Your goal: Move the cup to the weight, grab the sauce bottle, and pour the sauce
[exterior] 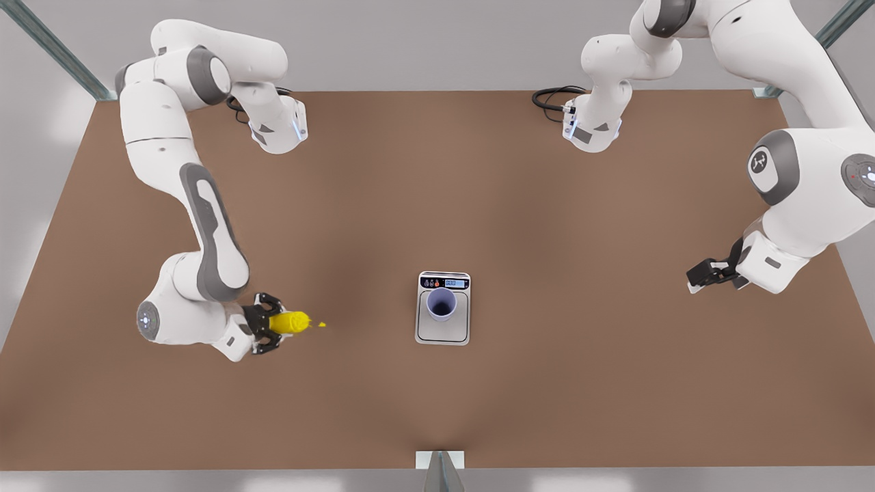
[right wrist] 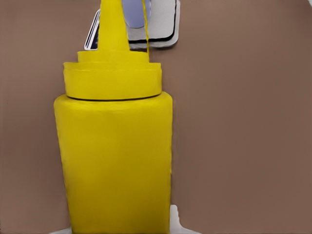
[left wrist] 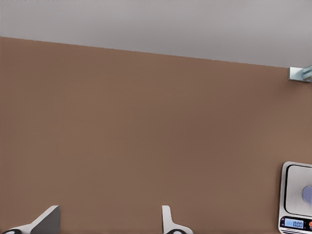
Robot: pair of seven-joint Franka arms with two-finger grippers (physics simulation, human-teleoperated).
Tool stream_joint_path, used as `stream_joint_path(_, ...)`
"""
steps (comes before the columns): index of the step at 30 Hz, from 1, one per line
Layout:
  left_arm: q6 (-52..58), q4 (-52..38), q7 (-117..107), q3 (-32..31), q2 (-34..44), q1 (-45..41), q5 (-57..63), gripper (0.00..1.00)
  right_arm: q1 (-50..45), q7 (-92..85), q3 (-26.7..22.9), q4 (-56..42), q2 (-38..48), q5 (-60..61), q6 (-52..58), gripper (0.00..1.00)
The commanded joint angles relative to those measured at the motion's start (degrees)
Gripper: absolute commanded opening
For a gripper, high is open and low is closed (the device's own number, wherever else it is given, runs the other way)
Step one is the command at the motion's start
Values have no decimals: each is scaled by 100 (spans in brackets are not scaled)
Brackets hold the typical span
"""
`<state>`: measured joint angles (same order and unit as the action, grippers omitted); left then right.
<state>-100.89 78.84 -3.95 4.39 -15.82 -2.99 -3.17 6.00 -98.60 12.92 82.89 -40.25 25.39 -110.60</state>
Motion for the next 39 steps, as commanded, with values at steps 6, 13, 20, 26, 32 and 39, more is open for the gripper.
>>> stream_joint_path(6, -1, 0, 0, 0, 0, 0, 1, 100, 542, -1671, 0, 456, -325, 1547, 768, 57)
stream_joint_path(13, -18, 0, 0, 0, 0, 0, 1, 100, 709, -2778, 9, 421, -1072, 2699, 1242, 57)
stream_joint_path(20, 17, 0, -9, 0, 18, 0, 1, 100, 666, -3455, 9, 394, -1301, 2980, 1172, 57)
stream_joint_path(26, -1, 0, 0, 0, 9, 0, 1, 100, 639, -3438, 9, 377, -1406, 3033, 1119, 61)
stream_joint_path(32, -27, 0, 0, 0, 0, 0, 1, 100, 630, -3394, 9, 377, -1406, 3033, 1119, 73)
stream_joint_path(39, -18, 0, 0, 0, 0, 0, 1, 100, 630, -3367, 9, 377, -1406, 3033, 1119, 82)
